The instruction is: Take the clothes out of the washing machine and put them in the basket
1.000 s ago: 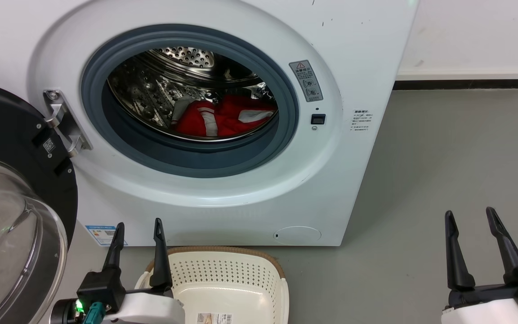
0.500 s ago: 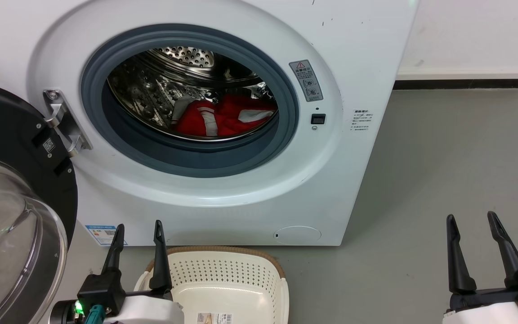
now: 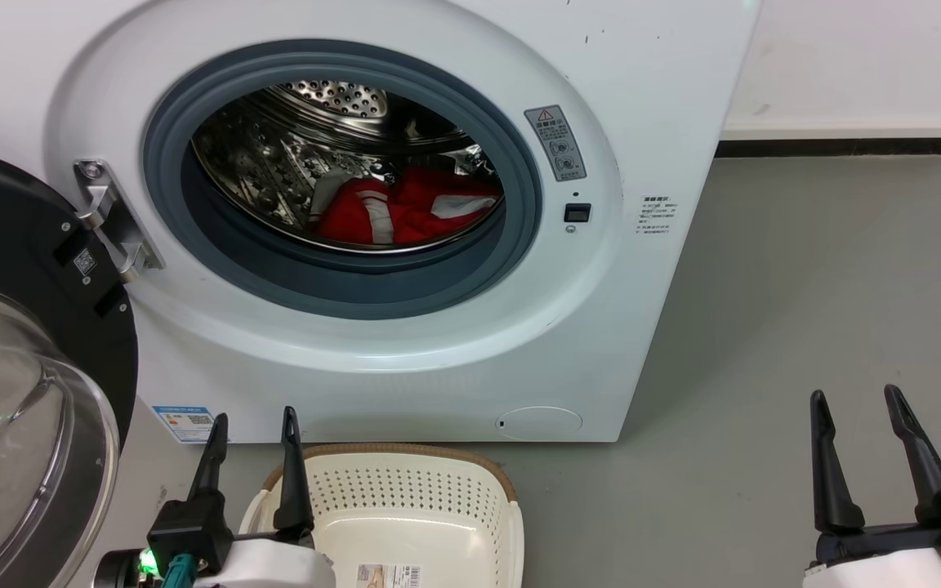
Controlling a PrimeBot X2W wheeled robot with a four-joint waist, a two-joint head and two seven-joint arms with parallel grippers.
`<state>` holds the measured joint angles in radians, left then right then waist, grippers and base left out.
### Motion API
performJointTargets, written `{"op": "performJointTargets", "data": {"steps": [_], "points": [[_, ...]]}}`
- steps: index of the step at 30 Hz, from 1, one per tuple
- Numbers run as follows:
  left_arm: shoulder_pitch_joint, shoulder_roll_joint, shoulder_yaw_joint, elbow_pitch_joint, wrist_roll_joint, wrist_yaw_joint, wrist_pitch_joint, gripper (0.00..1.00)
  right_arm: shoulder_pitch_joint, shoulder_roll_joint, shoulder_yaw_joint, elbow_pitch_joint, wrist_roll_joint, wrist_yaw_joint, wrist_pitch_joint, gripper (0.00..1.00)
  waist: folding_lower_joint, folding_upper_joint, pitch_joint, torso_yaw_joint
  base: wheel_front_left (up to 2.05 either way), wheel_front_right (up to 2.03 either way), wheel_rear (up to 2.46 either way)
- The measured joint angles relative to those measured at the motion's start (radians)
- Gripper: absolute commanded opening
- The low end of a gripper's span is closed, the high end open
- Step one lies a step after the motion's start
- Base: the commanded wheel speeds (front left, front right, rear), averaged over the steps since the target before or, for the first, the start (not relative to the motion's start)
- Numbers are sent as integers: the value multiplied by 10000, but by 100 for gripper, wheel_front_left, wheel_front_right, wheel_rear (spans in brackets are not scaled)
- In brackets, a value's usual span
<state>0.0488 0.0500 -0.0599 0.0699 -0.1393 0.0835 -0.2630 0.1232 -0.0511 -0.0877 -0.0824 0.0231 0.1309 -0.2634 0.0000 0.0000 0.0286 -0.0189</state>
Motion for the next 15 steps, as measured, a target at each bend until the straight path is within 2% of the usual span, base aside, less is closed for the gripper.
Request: {"op": "performJointTargets", "data": {"steps": [7,10,15], "points": [[-727,0,2,828,186,-328,0,100,-98,0,17,-46,40,0,0,100,0,0,294,-107,0,0,0],[-1583,8,10,1569,408,-637,0,100,-287,0,65,-84,42,2,0,100,0,0,567,-137,0,0,0],[-3460,167,59,3158,731,-915,0,100,-686,0,222,-138,38,2,0,100,0,0,1188,-239,0,0,0]]}}
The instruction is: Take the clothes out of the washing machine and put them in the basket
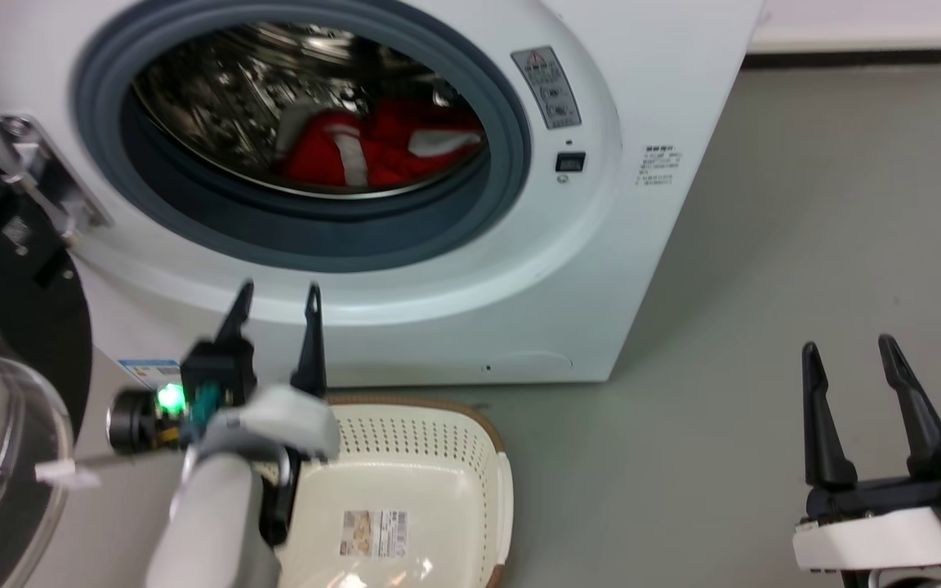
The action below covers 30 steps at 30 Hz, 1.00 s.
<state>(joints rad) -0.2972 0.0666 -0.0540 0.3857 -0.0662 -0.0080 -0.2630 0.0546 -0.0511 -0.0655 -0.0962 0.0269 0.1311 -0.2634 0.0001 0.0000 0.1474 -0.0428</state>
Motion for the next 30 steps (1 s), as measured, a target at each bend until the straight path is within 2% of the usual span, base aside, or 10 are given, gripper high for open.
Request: {"op": "performJointTargets", "data": {"steps": [5,11,16,22,25,30], "points": [[-2229,384,90,1868,102,-186,-2,100,-569,0,184,-96,6,0,0,100,1,0,800,-231,0,0,0],[-4935,1108,234,3733,107,-412,15,100,-1473,-6,301,-226,382,0,0,100,1,0,1995,-678,0,0,0],[-6925,1728,84,5260,259,-617,428,100,-2051,-10,407,-249,794,0,0,100,2,0,3060,-1139,0,0,0],[-8880,2422,-71,6431,374,-792,1177,100,-2569,-8,556,-305,1296,0,0,100,3,0,4197,-1758,0,0,0],[-9887,2729,-119,6600,393,-819,1482,100,-2772,-6,619,-355,1511,0,0,100,3,0,4705,-2048,0,0,0],[-11371,3248,-428,7225,545,-1064,2717,100,-3019,-10,732,-401,1801,0,0,100,2,0,5473,-2480,0,0,0]]}}
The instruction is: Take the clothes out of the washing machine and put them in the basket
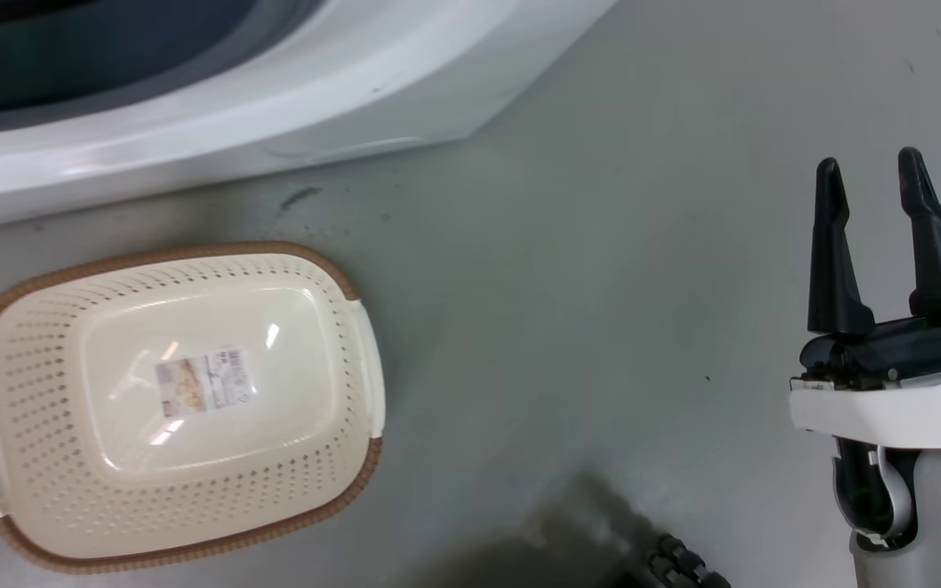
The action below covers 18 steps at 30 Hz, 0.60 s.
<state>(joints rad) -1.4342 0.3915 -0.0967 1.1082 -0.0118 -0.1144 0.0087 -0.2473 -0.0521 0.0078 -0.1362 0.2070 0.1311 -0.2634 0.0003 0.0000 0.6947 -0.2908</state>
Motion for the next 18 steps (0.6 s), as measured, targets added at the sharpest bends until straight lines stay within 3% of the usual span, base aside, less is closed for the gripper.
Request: {"op": "performJointTargets", "data": {"steps": [8,13,18], "points": [[-2031,334,-479,874,-374,-136,2495,100,-252,2,186,-40,581,0,0,100,-1,0,1031,-576,0,0,0],[-3056,355,-1419,1039,-612,-146,4169,100,-369,2,215,-75,859,0,0,100,-1,0,1473,-901,0,0,0],[-3602,725,-2121,1091,-803,-146,5147,100,-411,4,190,-79,1141,0,0,100,-1,0,1834,-1147,0,0,0]]}}
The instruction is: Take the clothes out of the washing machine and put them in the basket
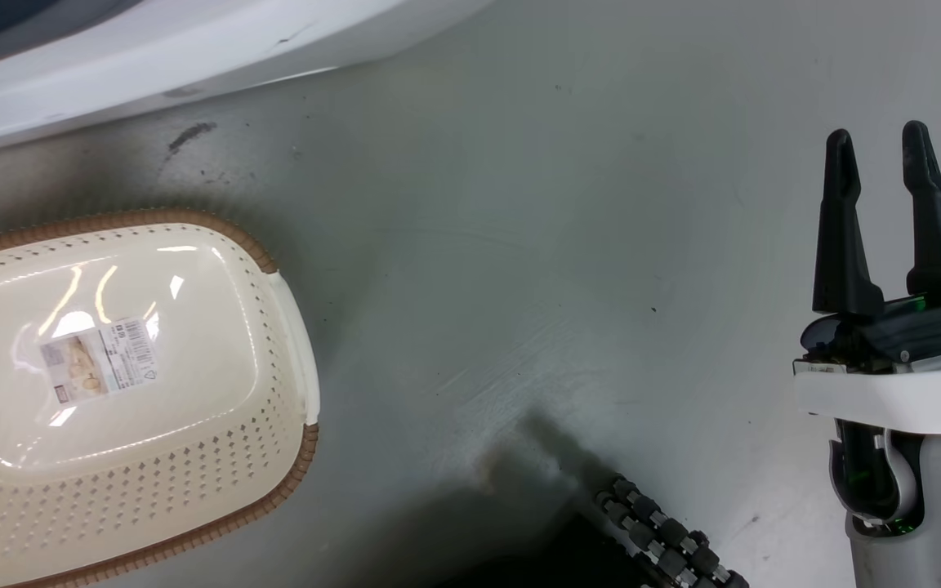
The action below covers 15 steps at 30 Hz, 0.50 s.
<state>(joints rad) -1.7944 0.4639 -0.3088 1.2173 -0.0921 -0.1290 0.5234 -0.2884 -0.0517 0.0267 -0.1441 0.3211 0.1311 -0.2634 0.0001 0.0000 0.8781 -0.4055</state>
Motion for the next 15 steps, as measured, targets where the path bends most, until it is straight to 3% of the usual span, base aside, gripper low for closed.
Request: {"op": "performJointTargets", "data": {"steps": [15], "points": [[-243,288,-1137,-117,-767,42,1074,100,-232,0,-73,134,320,0,0,100,-2,0,448,-103,0,0,0]]}}
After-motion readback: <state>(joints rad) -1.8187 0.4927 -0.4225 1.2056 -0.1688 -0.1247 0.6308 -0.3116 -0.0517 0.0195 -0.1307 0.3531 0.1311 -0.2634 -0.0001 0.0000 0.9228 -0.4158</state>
